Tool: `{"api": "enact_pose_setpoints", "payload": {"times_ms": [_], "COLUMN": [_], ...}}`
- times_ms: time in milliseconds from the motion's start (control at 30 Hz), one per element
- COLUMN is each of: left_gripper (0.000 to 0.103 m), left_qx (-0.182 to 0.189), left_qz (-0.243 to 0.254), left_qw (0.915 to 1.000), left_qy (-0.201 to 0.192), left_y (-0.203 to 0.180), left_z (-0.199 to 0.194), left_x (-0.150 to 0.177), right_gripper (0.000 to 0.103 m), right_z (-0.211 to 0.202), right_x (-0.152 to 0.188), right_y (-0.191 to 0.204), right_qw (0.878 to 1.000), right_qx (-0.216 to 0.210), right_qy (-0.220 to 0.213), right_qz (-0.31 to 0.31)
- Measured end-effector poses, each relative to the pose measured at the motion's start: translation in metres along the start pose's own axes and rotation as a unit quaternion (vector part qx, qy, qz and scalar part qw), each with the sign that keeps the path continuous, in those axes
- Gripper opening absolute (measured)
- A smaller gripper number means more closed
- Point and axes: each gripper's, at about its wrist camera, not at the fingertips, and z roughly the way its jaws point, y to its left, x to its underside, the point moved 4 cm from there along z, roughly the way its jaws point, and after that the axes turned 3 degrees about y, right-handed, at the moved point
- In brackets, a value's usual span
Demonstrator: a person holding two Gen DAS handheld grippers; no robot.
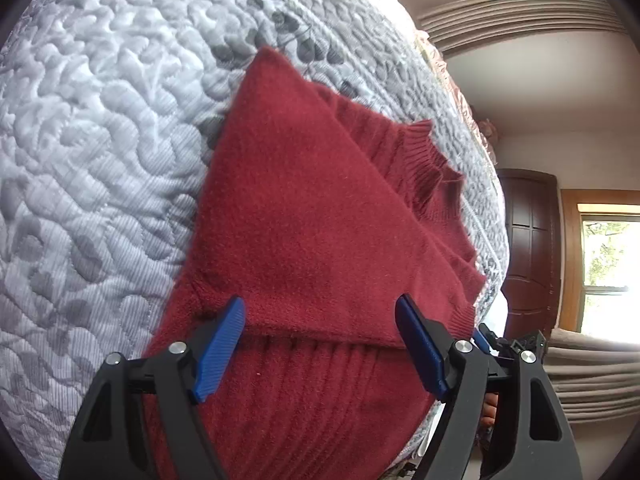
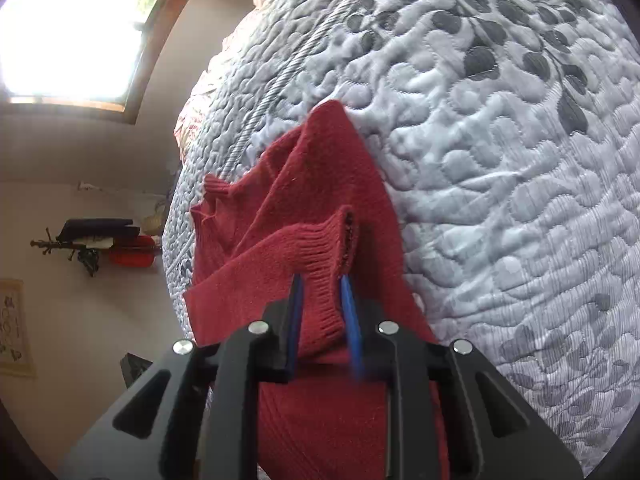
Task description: Fold small clothes
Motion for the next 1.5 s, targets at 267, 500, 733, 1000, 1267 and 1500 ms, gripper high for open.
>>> {"api": "enact_pose_setpoints", "payload": {"times_ms": [267, 500, 733, 1000, 1267, 1500], "left_gripper": [0.078, 0.081, 0.081, 0.082, 0.083, 0.02], "left_qx": [-0.003, -0.063, -0.093, -0.08, -0.068, -0.078], "left_qz": [-0.038, -0.005, -0.009, -0.053, -0.058, -0.041], "left_qw": [0.999, 0.9951, 0.9823, 0.9764, 0.9755, 0.9727], "left_qy": [-0.025, 0.075, 0.162, 0.193, 0.201, 0.215], "left_y": [0.028, 0.084, 0.146, 0.179, 0.183, 0.174], "left_z": [-0.061, -0.066, -0.047, -0.035, -0.034, -0.03], "left_x": [0.017, 0.114, 0.205, 0.248, 0.258, 0.258], "right_gripper": [0.036, 0.064, 0.064, 0.065, 0.062, 0.023], "right_z": [-0.006, -0.06, -0.058, -0.037, -0.008, -0.006], "right_x": [0.009, 0.121, 0.249, 0.291, 0.309, 0.318], "right_y": [-0.021, -0.055, -0.141, -0.168, -0.166, -0.163], "right_qw": [0.999, 0.994, 0.977, 0.975, 0.974, 0.974], "right_qx": [0.033, 0.084, 0.136, 0.12, 0.075, 0.048], "right_qy": [0.003, 0.074, 0.164, 0.183, 0.201, 0.204], "right_qz": [0.024, -0.01, 0.028, 0.045, 0.07, 0.084]}}
